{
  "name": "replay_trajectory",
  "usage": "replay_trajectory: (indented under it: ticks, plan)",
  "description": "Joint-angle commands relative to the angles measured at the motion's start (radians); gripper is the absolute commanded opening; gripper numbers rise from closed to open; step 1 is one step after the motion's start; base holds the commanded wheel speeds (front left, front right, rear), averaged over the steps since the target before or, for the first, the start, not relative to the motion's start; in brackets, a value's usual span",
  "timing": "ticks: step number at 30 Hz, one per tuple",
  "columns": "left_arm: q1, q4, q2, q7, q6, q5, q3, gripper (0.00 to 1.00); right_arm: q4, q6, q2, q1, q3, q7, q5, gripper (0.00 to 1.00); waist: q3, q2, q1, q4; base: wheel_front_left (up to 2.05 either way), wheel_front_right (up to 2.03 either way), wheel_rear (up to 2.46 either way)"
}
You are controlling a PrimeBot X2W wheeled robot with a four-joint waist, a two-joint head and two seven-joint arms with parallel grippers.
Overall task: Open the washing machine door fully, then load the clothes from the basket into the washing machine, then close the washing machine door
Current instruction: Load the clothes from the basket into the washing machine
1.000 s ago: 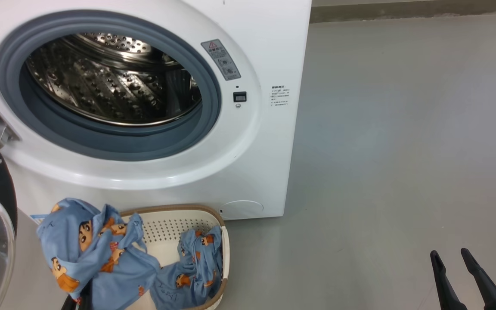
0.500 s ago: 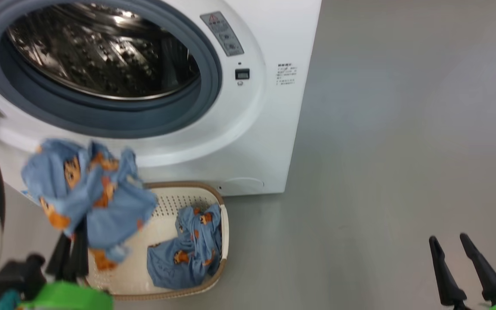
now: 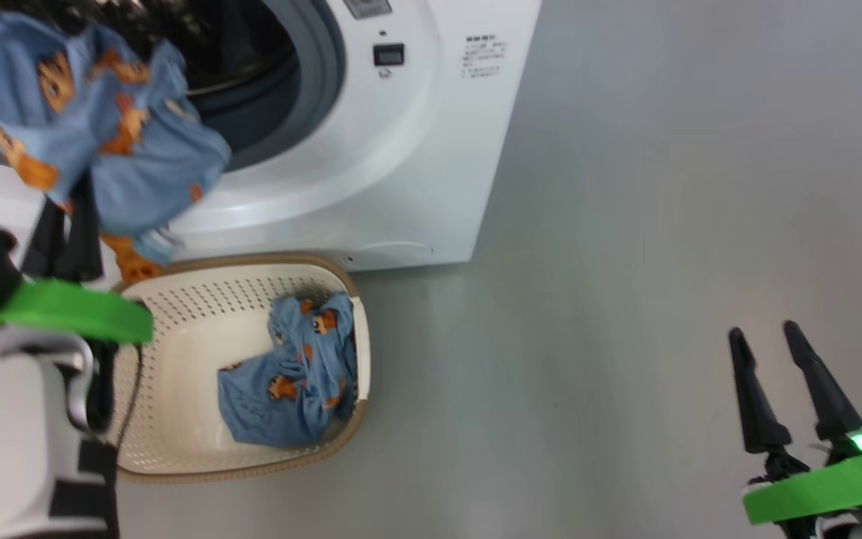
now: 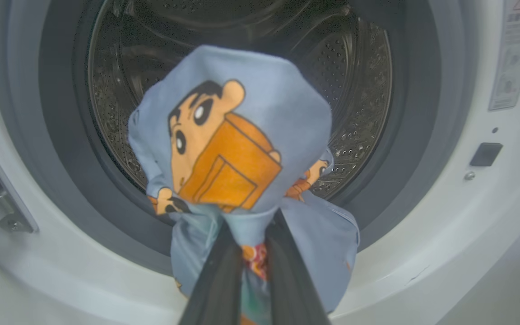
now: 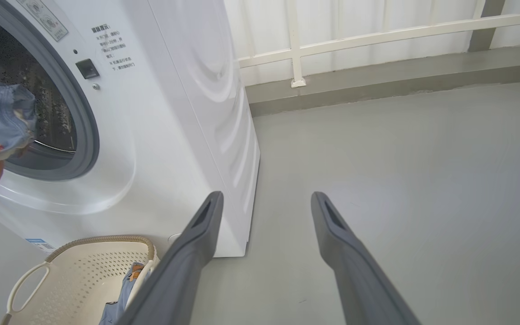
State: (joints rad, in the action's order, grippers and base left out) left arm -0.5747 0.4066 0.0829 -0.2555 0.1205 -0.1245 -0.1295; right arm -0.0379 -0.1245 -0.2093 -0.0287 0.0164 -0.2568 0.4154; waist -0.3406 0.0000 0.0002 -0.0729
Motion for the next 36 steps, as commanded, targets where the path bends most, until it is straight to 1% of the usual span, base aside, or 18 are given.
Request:
replay_trajectory:
  ticks: [1, 8, 13, 17, 18, 19, 20, 24, 27, 36]
  plan:
    - [-0.05, 0.012, 0.046, -0.006, 0.003, 0.012, -0.033, 0.0, 0.026, -0.006, -0.003, -0.017, -0.028, -0.005, 0.004, 1.0, -0.06, 0.0, -0.0002, -0.044, 0.0, 0.0, 0.0]
    - [-0.247, 0.199, 0.103, -0.006, -0.005, 0.044, -0.044, 0.0, 0.027, -0.006, 0.018, -0.059, -0.047, -0.005, 0.013, 1.0, -0.131, 0.0, -0.0002, -0.091, 0.0, 0.0, 0.0]
    - [-0.397, 0.302, 0.145, -0.006, -0.024, 0.063, -0.046, 0.0, 0.027, -0.006, 0.025, -0.09, -0.052, -0.005, 0.02, 1.0, -0.177, 0.0, -0.0002, -0.116, 0.0, 0.0, 0.0]
    - [-0.492, 0.326, 0.183, -0.006, -0.049, 0.088, -0.042, 0.0, 0.025, -0.006, 0.036, -0.113, -0.071, -0.005, 0.022, 1.0, -0.201, 0.0, -0.0002, -0.139, 0.0, 0.0, 0.0]
    - [-0.492, 0.326, 0.183, -0.006, -0.049, 0.088, -0.042, 0.0, 0.025, -0.006, 0.036, -0.113, -0.071, -0.005, 0.022, 1.0, -0.201, 0.0, -0.0002, -0.139, 0.0, 0.0, 0.0]
    - [-0.519, 0.33, 0.197, -0.006, -0.07, 0.098, -0.043, 0.85, 0.025, -0.006, 0.04, -0.123, -0.077, -0.005, 0.024, 1.0, -0.21, 0.0, -0.0002, -0.147, 0.0, 0.0, 0.0]
    - [-0.529, 0.335, 0.201, -0.006, -0.074, 0.098, -0.045, 1.0, 0.025, -0.006, 0.041, -0.126, -0.079, -0.005, 0.026, 1.0, -0.213, 0.0, -0.0002, -0.151, 0.0, 0.0, 0.0]
    - [-0.543, 0.345, 0.215, -0.006, -0.084, 0.102, -0.046, 1.0, 0.024, -0.006, 0.041, -0.127, -0.074, -0.005, 0.028, 1.0, -0.216, 0.0, -0.0002, -0.161, 0.0, 0.0, 0.0]
    - [-0.533, 0.35, 0.215, -0.006, -0.089, 0.092, -0.056, 1.0, 0.023, -0.006, 0.039, -0.124, -0.069, -0.005, 0.029, 1.0, -0.212, 0.0, -0.0002, -0.16, 0.0, 0.0, 0.0]
    - [-0.482, 0.331, 0.182, -0.006, -0.081, 0.077, -0.062, 1.0, 0.024, -0.006, 0.027, -0.126, -0.068, -0.005, 0.023, 1.0, -0.187, 0.0, -0.0002, -0.136, 0.0, 0.0, 0.0]
